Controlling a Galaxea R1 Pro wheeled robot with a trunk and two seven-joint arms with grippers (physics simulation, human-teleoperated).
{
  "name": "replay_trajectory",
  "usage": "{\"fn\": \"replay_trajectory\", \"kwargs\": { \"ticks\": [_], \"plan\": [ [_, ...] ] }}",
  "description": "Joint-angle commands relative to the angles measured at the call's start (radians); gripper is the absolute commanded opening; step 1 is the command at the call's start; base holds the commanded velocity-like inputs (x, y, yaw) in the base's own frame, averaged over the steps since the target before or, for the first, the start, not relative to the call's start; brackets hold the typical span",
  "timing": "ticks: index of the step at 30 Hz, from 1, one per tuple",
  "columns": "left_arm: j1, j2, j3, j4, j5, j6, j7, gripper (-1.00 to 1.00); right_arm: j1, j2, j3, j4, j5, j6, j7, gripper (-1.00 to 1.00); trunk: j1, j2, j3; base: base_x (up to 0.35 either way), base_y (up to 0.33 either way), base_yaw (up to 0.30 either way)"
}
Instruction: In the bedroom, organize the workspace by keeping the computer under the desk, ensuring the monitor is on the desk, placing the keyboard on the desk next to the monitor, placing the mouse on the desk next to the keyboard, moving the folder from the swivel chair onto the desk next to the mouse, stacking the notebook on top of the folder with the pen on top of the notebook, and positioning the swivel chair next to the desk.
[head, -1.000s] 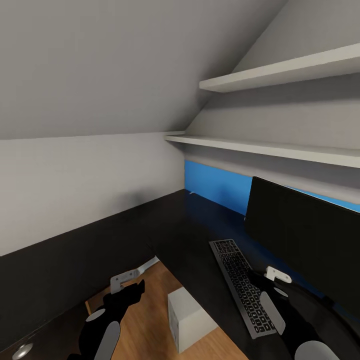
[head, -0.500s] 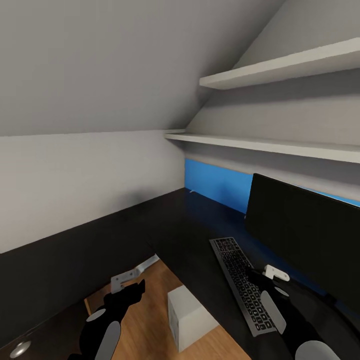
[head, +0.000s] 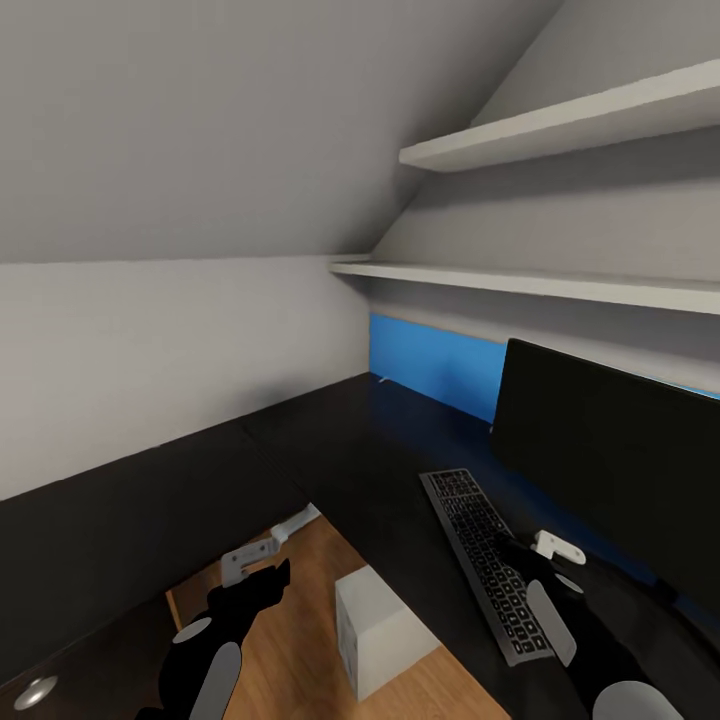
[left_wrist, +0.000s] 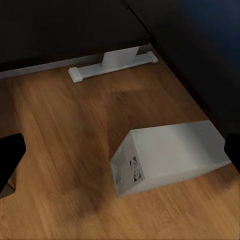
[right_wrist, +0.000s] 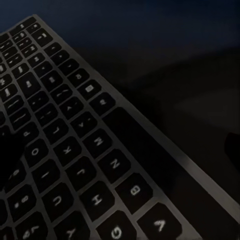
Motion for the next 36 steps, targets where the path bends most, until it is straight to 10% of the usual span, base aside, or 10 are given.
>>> {"fn": "replay_trajectory", "kwargs": {
  "ticks": [1, 36],
  "plan": [
    [-0.001, 0.0, -0.001, -0.001, 0.01, 0.002, 0.01, 1.0, 0.0, 0.0, -0.001, -0.003, -0.007, 0.005, -0.005, 1.0, 0.0, -0.001, -0.001, 0.0, 0.0, 0.0],
    [-0.001, 0.003, -0.018, 0.0, 0.01, -0.001, 0.009, 1.0, 0.001, -0.003, -0.075, -0.015, -0.051, 0.1, -0.003, 1.0, 0.0, -0.001, -0.001, 0.037, 0.0, 0.0]
  ]
}}
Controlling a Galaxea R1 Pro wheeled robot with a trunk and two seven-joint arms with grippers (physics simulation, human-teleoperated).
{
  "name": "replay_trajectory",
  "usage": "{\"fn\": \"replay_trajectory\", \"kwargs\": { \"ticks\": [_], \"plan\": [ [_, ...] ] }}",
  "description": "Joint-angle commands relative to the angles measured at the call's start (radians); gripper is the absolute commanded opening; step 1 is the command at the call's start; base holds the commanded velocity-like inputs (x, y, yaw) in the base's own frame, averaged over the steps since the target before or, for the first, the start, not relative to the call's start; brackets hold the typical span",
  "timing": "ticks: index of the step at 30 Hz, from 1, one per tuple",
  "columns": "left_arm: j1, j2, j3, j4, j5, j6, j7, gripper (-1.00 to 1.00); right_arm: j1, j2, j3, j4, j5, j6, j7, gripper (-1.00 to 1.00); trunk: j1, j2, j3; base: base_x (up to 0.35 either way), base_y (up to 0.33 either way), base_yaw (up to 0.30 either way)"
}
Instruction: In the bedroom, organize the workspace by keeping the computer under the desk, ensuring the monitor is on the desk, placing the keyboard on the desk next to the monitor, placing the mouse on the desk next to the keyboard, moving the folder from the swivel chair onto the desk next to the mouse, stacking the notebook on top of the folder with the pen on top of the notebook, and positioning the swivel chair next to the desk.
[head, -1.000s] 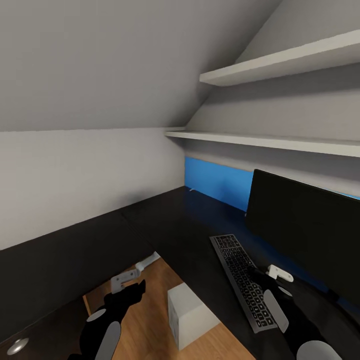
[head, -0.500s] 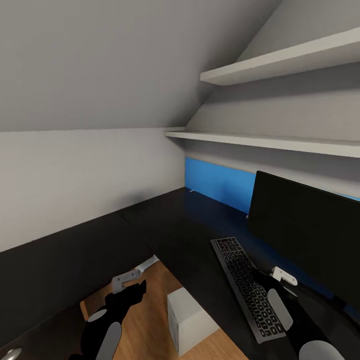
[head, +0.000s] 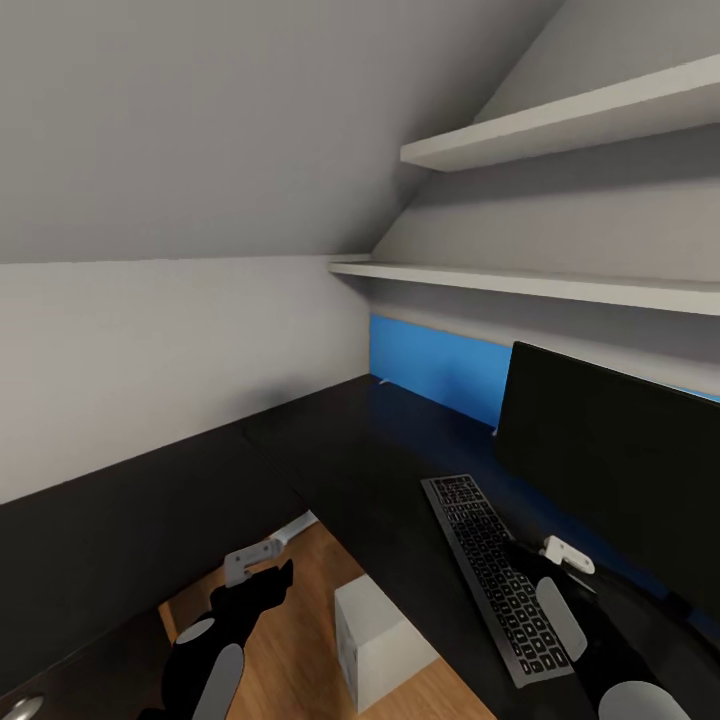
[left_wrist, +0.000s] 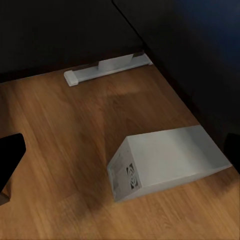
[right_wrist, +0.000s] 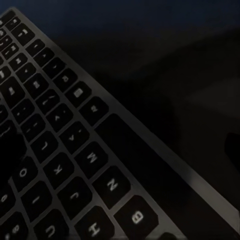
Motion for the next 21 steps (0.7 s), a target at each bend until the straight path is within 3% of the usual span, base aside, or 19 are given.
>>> {"fn": "replay_trajectory", "kwargs": {
  "ticks": [1, 7, 12, 21],
  "plan": [
    [-0.001, -0.001, -0.002, -0.001, 0.01, 0.001, 0.011, 1.0, 0.0, 0.0, 0.0, -0.002, -0.008, 0.008, -0.005, 1.0, 0.0, -0.001, -0.001, 0.0, 0.0, 0.0],
    [-0.001, -0.002, -0.002, -0.001, 0.01, 0.001, 0.012, 1.0, 0.0, 0.0, -0.001, -0.002, -0.008, 0.013, -0.005, 1.0, 0.023, -0.043, -0.02, 0.0, 0.0, 0.0],
    [-0.001, -0.002, -0.002, -0.001, 0.01, 0.001, 0.011, 1.0, 0.0, 0.0, 0.0, -0.002, -0.008, 0.014, -0.005, 1.0, 0.023, -0.043, -0.02, 0.0, 0.0, 0.0],
    [-0.001, -0.002, -0.002, -0.002, 0.01, 0.001, 0.013, 1.0, 0.0, 0.0, 0.0, -0.001, -0.009, 0.014, -0.005, 1.0, 0.058, -0.106, -0.048, 0.0, 0.0, 0.0]
  ]
}}
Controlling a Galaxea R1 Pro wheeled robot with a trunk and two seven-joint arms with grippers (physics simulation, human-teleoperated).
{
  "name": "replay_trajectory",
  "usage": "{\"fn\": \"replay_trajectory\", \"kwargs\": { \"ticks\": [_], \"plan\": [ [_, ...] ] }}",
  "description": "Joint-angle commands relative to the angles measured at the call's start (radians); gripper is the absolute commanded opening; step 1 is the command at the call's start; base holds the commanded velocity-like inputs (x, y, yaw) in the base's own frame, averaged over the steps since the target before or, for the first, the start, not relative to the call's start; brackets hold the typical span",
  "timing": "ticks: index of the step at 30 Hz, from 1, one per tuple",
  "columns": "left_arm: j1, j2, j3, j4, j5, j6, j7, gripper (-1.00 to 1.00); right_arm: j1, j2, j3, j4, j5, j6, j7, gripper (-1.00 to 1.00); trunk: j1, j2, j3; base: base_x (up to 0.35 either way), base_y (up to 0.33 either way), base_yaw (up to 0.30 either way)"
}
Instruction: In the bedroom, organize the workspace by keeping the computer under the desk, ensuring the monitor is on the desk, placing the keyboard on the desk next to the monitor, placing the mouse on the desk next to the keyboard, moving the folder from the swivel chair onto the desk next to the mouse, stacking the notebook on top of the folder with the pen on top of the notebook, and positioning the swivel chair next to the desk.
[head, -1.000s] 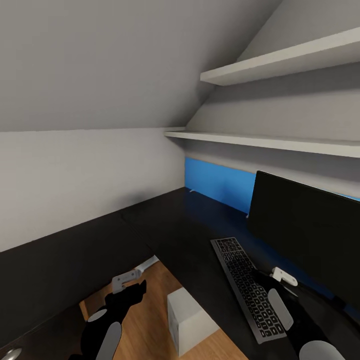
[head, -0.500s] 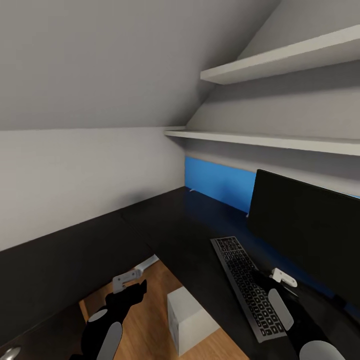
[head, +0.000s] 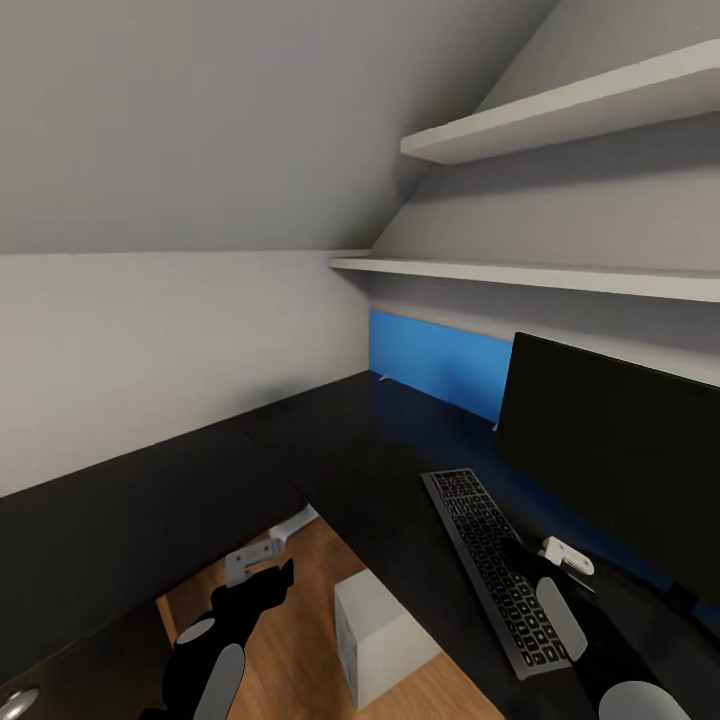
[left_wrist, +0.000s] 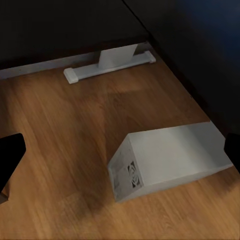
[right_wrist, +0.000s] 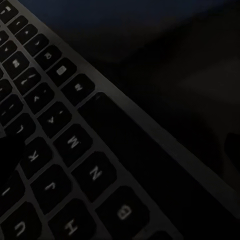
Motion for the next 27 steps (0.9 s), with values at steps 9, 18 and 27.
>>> {"fn": "replay_trajectory", "kwargs": {
  "ticks": [9, 18, 27],
  "plan": [
    [-0.001, 0.002, 0.0, -0.001, 0.011, 0.003, 0.01, 1.0, 0.0, 0.001, 0.001, -0.002, -0.008, 0.004, -0.005, 1.0, 0.0, -0.001, -0.001, 0.0, 0.0, 0.0],
    [-0.001, 0.002, 0.0, -0.002, 0.01, 0.003, 0.01, 1.0, 0.0, 0.002, -0.001, 0.0, -0.01, 0.037, -0.007, 1.0, 0.0, -0.001, -0.001, 0.0, 0.0, 0.0],
    [-0.001, 0.002, 0.0, -0.002, 0.01, 0.003, 0.01, 1.0, 0.0, 0.003, 0.001, -0.003, -0.01, 0.044, -0.007, 1.0, 0.0, -0.001, -0.001, 0.0, 0.0, 0.0]
  ]
}}
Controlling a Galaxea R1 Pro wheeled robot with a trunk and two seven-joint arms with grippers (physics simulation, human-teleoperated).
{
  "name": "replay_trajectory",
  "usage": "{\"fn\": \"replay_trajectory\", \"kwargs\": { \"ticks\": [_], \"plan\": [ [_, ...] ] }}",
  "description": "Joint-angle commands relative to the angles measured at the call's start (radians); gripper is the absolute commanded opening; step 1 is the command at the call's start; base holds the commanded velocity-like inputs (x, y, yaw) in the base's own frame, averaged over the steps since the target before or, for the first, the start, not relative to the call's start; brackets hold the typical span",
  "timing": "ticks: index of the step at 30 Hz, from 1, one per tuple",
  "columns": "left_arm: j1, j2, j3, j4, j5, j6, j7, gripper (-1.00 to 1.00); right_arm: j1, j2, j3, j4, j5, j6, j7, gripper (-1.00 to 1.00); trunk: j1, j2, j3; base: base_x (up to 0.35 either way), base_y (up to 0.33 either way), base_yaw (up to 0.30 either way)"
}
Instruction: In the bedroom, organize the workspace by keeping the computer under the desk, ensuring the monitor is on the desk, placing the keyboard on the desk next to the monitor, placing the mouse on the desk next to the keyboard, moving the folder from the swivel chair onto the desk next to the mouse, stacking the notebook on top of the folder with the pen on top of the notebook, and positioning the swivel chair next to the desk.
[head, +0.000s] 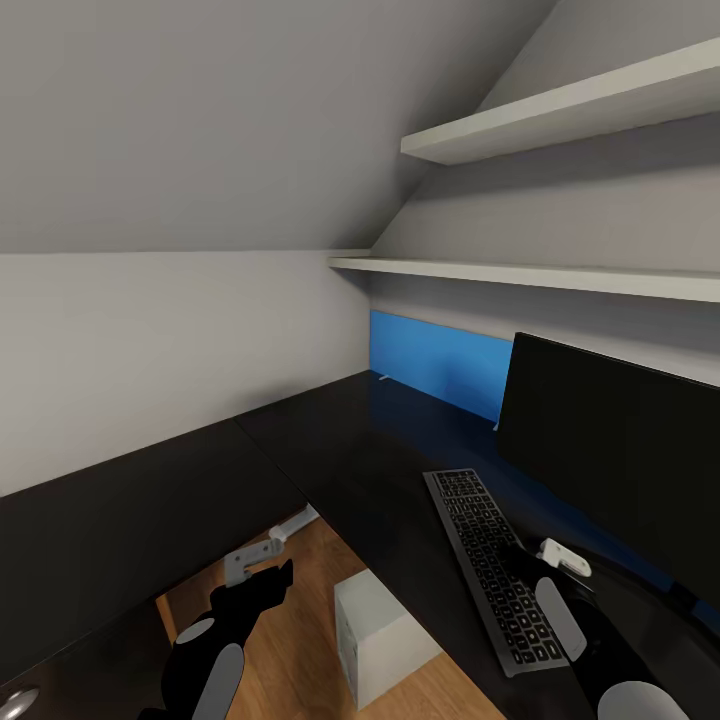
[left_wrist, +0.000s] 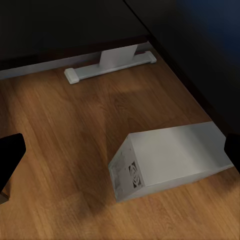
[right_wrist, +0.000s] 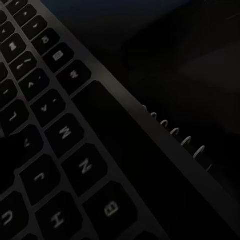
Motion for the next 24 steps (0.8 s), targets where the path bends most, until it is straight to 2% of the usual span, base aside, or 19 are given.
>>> {"fn": "replay_trajectory", "kwargs": {
  "ticks": [1, 6, 24],
  "plan": [
    [-0.001, 0.0, -0.001, -0.001, 0.011, 0.002, 0.01, 1.0, 0.0, 0.0, 0.003, -0.002, -0.009, 0.004, -0.006, 1.0, 0.0, -0.001, -0.001, 0.0, 0.0, 0.0],
    [-0.001, 0.0, -0.001, -0.001, 0.011, 0.002, 0.01, 1.0, 0.0, 0.001, 0.007, -0.004, -0.007, 0.004, -0.006, 1.0, 0.0, -0.001, -0.001, 0.0, 0.0, 0.065],
    [-0.001, 0.0, -0.001, -0.001, 0.011, 0.002, 0.01, 1.0, 0.0, 0.001, 0.009, -0.003, -0.007, 0.003, -0.004, 1.0, 0.0, -0.001, -0.001, 0.0, 0.0, 0.165]
  ]
}}
